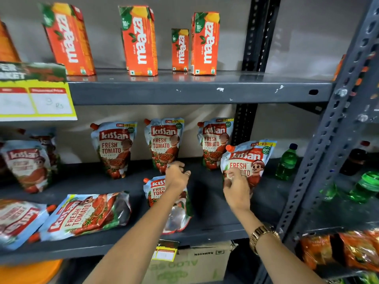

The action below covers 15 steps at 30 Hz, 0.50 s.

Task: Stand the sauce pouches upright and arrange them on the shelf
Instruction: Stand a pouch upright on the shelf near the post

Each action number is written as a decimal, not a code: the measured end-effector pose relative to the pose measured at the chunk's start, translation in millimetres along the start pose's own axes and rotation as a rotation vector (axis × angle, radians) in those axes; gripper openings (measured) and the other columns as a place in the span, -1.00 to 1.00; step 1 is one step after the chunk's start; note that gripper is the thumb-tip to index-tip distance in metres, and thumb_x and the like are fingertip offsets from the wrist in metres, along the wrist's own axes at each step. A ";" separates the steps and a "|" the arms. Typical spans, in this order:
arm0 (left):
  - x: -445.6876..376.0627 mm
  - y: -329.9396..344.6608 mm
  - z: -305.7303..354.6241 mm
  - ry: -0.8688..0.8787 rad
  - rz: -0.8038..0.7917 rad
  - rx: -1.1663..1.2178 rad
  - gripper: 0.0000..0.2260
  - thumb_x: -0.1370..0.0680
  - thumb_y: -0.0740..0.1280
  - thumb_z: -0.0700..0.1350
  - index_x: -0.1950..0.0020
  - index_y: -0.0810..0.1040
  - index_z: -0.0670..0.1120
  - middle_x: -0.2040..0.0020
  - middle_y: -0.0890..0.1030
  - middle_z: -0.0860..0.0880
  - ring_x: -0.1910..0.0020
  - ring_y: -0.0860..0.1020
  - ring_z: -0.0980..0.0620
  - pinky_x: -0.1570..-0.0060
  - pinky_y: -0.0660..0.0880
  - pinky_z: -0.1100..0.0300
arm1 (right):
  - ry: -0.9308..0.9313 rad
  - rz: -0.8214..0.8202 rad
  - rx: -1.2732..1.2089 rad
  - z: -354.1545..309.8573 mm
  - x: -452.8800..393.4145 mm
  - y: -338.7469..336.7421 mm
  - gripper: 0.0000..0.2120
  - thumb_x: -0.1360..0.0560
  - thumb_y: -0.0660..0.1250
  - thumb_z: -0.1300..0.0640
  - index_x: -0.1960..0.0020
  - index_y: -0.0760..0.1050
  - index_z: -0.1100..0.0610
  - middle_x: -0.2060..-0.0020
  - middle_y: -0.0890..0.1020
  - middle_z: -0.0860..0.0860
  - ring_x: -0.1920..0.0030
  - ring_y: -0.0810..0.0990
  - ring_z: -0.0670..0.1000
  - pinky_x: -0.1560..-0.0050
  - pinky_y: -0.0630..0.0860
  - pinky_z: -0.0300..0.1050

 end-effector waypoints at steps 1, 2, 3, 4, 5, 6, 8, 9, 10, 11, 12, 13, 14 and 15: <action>-0.2 -8.8 -8.5 -0.009 0.031 -0.031 -0.71 -0.47 0.36 -0.27 -0.19 0.52 -0.28 -0.15 0.60 -0.24 -0.16 0.54 -0.16 -0.14 0.44 0.14 | -0.018 -0.049 -0.020 -1.8 3.5 7.3 -0.81 -0.44 0.24 0.35 -0.05 0.44 0.23 0.03 0.55 0.20 0.00 0.52 0.18 0.09 0.41 -0.05; 0.3 -16.9 -16.6 -0.023 0.053 -0.062 -0.71 -0.46 0.36 -0.27 -0.18 0.53 -0.27 -0.16 0.60 -0.25 -0.17 0.54 -0.18 -0.15 0.45 0.12 | -0.031 -0.090 -0.045 -2.8 6.6 14.5 -0.81 -0.44 0.24 0.35 -0.05 0.46 0.23 0.05 0.56 0.18 0.01 0.53 0.17 0.07 0.43 -0.04; 0.9 -25.2 -24.8 -0.047 0.069 -0.088 -0.71 -0.46 0.36 -0.26 -0.18 0.53 -0.26 -0.16 0.59 -0.25 -0.17 0.54 -0.19 -0.14 0.47 0.09 | -0.039 -0.128 -0.068 -4.5 10.3 21.9 -0.81 -0.44 0.25 0.35 -0.04 0.47 0.22 0.05 0.57 0.17 0.01 0.54 0.16 0.03 0.45 -0.03; 1.9 -32.0 -31.7 -0.080 0.069 -0.112 -0.70 -0.46 0.36 -0.25 -0.19 0.52 -0.25 -0.17 0.58 -0.24 -0.17 0.54 -0.20 -0.13 0.48 0.08 | -0.039 -0.160 -0.080 -6.0 13.1 28.3 -0.81 -0.44 0.25 0.35 -0.04 0.48 0.21 0.04 0.56 0.16 0.02 0.55 0.15 0.02 0.46 -0.03; 2.8 -38.1 -38.0 -0.114 0.067 -0.137 -0.69 -0.46 0.36 -0.24 -0.20 0.51 -0.23 -0.19 0.57 -0.22 -0.17 0.54 -0.19 -0.13 0.48 0.08 | -0.040 -0.186 -0.083 -8.0 15.6 34.0 -0.81 -0.45 0.25 0.35 -0.04 0.49 0.21 0.02 0.54 0.15 0.02 0.55 0.14 0.01 0.48 -0.03; 3.5 -45.1 -44.7 -0.152 0.071 -0.157 -0.68 -0.46 0.36 -0.23 -0.21 0.50 -0.21 -0.21 0.55 -0.21 -0.18 0.54 -0.18 -0.13 0.48 0.08 | -0.046 -0.211 -0.087 -11.2 17.5 40.9 -0.81 -0.45 0.26 0.34 -0.05 0.49 0.21 0.01 0.53 0.15 0.02 0.55 0.14 -0.01 0.49 -0.01; 4.5 -55.1 -54.8 -0.204 0.078 -0.182 -0.66 -0.46 0.36 -0.21 -0.22 0.49 -0.20 -0.24 0.53 -0.21 -0.20 0.52 -0.18 -0.17 0.46 0.08 | -0.059 -0.252 -0.084 -17.2 19.8 53.3 -0.81 -0.45 0.26 0.33 -0.05 0.49 0.21 -0.01 0.52 0.15 0.00 0.54 0.13 -0.02 0.50 0.00; 5.7 -58.1 -58.2 -0.221 0.073 -0.193 -0.66 -0.45 0.37 -0.20 -0.22 0.49 -0.21 -0.25 0.53 -0.22 -0.21 0.52 -0.18 -0.18 0.46 0.07 | -0.062 -0.270 -0.078 -20.2 20.3 58.7 -0.81 -0.46 0.26 0.32 -0.06 0.49 0.22 -0.02 0.52 0.15 -0.01 0.52 0.12 -0.01 0.48 -0.02; 6.8 -60.6 -62.7 -0.248 0.062 -0.196 -0.65 -0.45 0.38 -0.19 -0.21 0.49 -0.22 -0.25 0.54 -0.22 -0.22 0.51 -0.17 -0.20 0.45 0.07 | -0.065 -0.284 -0.078 -23.2 20.2 65.0 -0.81 -0.46 0.26 0.31 -0.06 0.49 0.22 -0.03 0.53 0.16 -0.02 0.51 0.12 0.00 0.46 -0.04; 8.6 -61.5 -66.4 -0.278 0.048 -0.184 -0.64 -0.45 0.38 -0.18 -0.22 0.47 -0.23 -0.25 0.54 -0.22 -0.24 0.50 -0.17 -0.21 0.44 0.08 | -0.055 -0.300 -0.075 -25.3 19.7 70.1 -0.82 -0.46 0.26 0.30 -0.06 0.49 0.22 -0.03 0.53 0.17 -0.04 0.51 0.12 0.01 0.44 -0.05; 11.0 -61.2 -69.8 -0.314 0.029 -0.161 -0.62 -0.45 0.39 -0.16 -0.24 0.46 -0.24 -0.25 0.55 -0.21 -0.25 0.50 -0.17 -0.21 0.44 0.09 | -0.041 -0.318 -0.074 -26.3 18.8 75.5 -0.82 -0.46 0.27 0.29 -0.07 0.49 0.22 -0.04 0.52 0.17 -0.05 0.51 0.13 0.01 0.43 -0.08; 12.9 -61.3 -74.1 -0.340 0.018 -0.142 -0.59 -0.45 0.39 -0.15 -0.26 0.44 -0.25 -0.26 0.54 -0.20 -0.26 0.49 -0.17 -0.22 0.43 0.09 | -0.020 -0.339 -0.071 -28.4 18.4 80.8 -0.82 -0.47 0.28 0.28 -0.07 0.49 0.22 -0.05 0.52 0.18 -0.06 0.51 0.13 0.01 0.42 -0.10; 14.5 -60.5 -78.1 -0.356 0.008 -0.126 -0.56 -0.46 0.39 -0.14 -0.28 0.40 -0.26 -0.28 0.53 -0.21 -0.27 0.48 -0.17 -0.23 0.42 0.09 | 0.001 -0.357 -0.071 -28.9 17.4 85.9 -0.82 -0.47 0.28 0.26 -0.07 0.49 0.22 -0.06 0.53 0.18 -0.08 0.51 0.14 -0.01 0.43 -0.09; 15.2 -58.9 -82.5 -0.374 0.004 -0.106 -0.52 -0.46 0.38 -0.15 -0.31 0.34 -0.28 -0.30 0.51 -0.23 -0.29 0.47 -0.18 -0.24 0.41 0.08 | 0.028 -0.377 -0.065 -29.6 17.1 89.6 -0.82 -0.47 0.29 0.24 -0.07 0.49 0.23 -0.06 0.54 0.19 -0.09 0.52 0.15 -0.04 0.44 -0.07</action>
Point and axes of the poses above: each hand's wrist, its own x-axis away from the middle knuckle, its own y-axis out of the palm, z = x × y, the point moved 3 cm from there along -x, towards the middle knuckle
